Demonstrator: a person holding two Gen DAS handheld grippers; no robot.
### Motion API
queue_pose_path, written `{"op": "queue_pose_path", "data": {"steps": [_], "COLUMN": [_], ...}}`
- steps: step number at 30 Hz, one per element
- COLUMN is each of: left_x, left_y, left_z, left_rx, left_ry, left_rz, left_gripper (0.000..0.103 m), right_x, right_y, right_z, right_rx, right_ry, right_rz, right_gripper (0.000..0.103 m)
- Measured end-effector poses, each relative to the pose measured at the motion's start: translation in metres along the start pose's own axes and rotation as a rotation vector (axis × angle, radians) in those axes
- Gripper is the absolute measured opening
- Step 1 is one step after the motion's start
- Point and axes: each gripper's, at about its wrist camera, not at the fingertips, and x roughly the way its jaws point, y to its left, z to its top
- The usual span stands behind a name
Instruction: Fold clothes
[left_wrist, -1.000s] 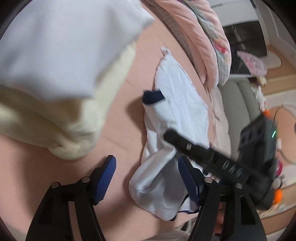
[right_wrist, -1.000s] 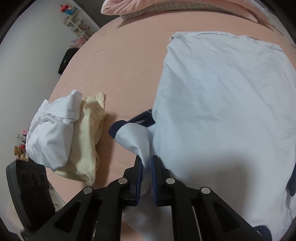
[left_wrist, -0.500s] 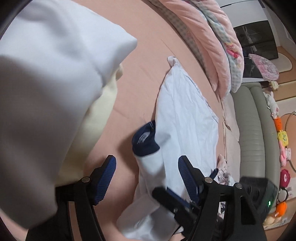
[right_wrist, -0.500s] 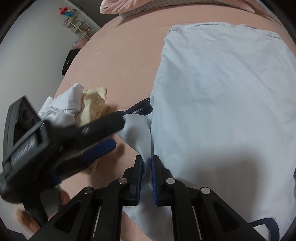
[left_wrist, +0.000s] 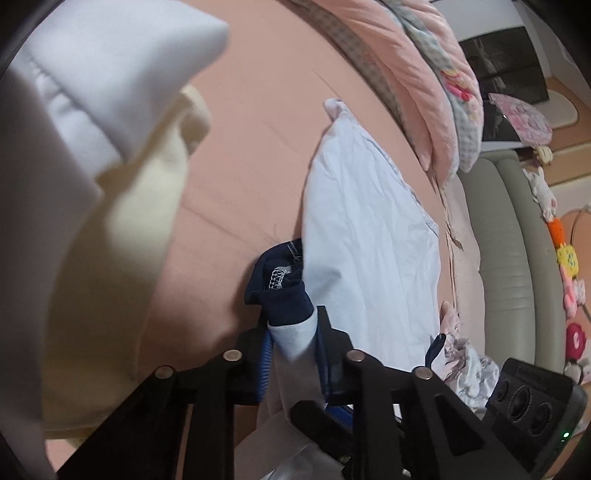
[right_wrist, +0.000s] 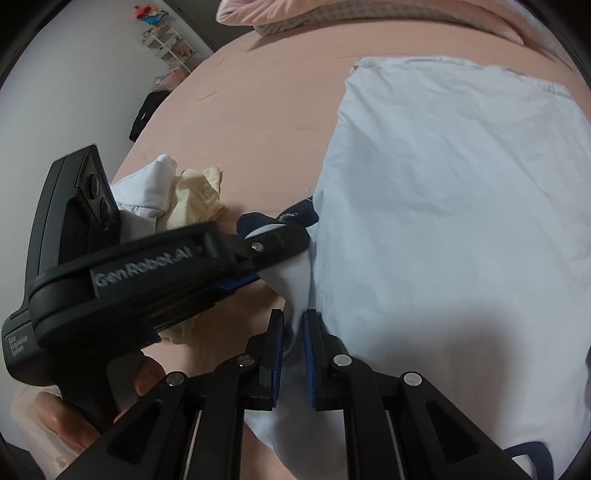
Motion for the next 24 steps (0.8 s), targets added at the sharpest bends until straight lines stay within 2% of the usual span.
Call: {"op": "queue_pose_path", "data": {"steps": [2,7,13,18,20,22,24], "left_x": [-0.001,-0.012,-0.022,-0.023,-0.022,-0.022,-0.021], "left_y": [-0.003,0.007,0.010,0.008,0.009,0.009,0.008], "left_z": [-0.002,0.003,0.007,0.007,0.009,0.009,0.010], "left_rx": [0.023,0.001,0.015,0.031,0.033,0.036,0.039], "left_ry": [-0.012,-0.030,-0.046,-0.050,-0.044,-0.040,-0.036], "left_rz": [0.000,-0.033,-0.062,-0.073,-0.077,-0.081,-0.083], "left_gripper": [0.014,0.013,0.011,0.010,0.010,0.010,0.010], "right_x": [0.000,-0.002,0.003,0.003,0.006,0.006,0.008], "right_y": [0.001,0.006,0.007,0.009,0.008,0.007,0.007], "right_z": [-0.001,-0.002,0.002,0.012,0.015,0.014,0.012], "right_rx": [-0.008,-0.041,-0.086,-0.093,-0.096,-0.104,-0.120], "right_ry": [0.006,-0.014,-0.023,-0.078,-0.066,-0.063,-0.070], "right_rz": [0.011,0.028,-0.034,-0.070,-0.094,-0.099,-0.109], "right_gripper": [0.043,0.056,0.057,0.056,0.056,0.054,0.042]}}
